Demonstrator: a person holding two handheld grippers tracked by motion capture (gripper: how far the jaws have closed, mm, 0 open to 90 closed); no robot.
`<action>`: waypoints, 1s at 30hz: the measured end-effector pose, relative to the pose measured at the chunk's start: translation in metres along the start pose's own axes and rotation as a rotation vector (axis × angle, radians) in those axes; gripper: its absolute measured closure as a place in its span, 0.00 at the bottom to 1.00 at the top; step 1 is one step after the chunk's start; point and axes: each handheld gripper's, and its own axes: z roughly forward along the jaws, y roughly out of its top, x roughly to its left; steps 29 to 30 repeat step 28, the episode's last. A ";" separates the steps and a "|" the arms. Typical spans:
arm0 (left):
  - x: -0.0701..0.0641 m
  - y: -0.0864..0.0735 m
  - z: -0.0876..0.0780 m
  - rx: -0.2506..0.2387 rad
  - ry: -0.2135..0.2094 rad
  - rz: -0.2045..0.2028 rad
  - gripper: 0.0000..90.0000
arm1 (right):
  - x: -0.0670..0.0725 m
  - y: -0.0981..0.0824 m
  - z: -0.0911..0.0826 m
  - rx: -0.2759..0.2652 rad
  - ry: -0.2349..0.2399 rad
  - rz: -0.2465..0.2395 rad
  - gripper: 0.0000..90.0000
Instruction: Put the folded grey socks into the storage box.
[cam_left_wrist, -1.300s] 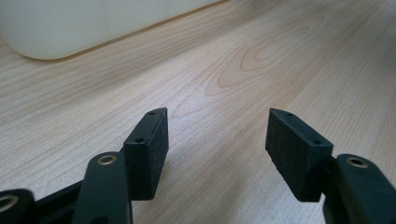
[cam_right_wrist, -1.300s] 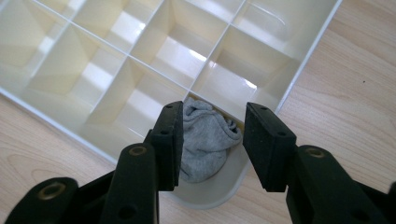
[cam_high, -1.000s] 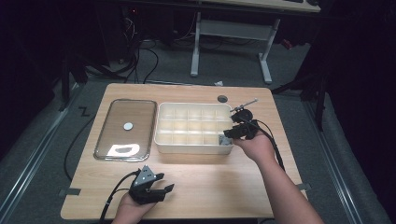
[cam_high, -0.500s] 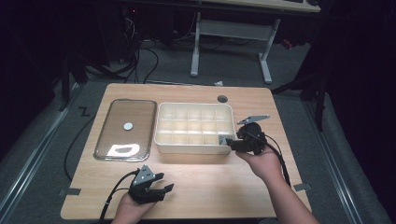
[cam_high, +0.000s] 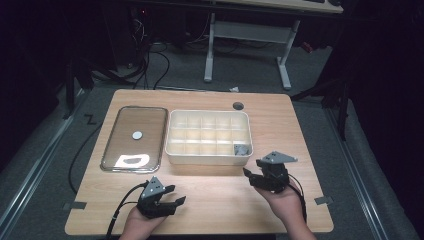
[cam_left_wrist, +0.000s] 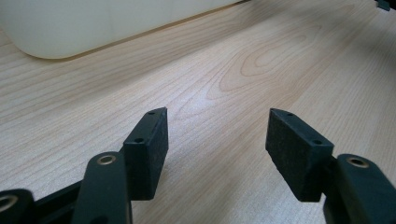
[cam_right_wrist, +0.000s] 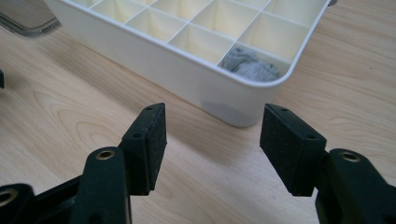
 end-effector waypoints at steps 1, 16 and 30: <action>0.000 0.000 0.000 -0.002 0.001 0.000 0.44 | 0.001 -0.005 0.001 -0.008 0.002 -0.002 0.46; 0.002 -0.001 -0.002 -0.017 0.003 -0.016 0.44 | 0.032 -0.079 0.018 -0.088 -0.013 0.026 0.46; 0.002 -0.001 -0.002 -0.021 0.001 -0.019 0.44 | 0.032 -0.080 0.017 -0.099 -0.041 0.019 0.46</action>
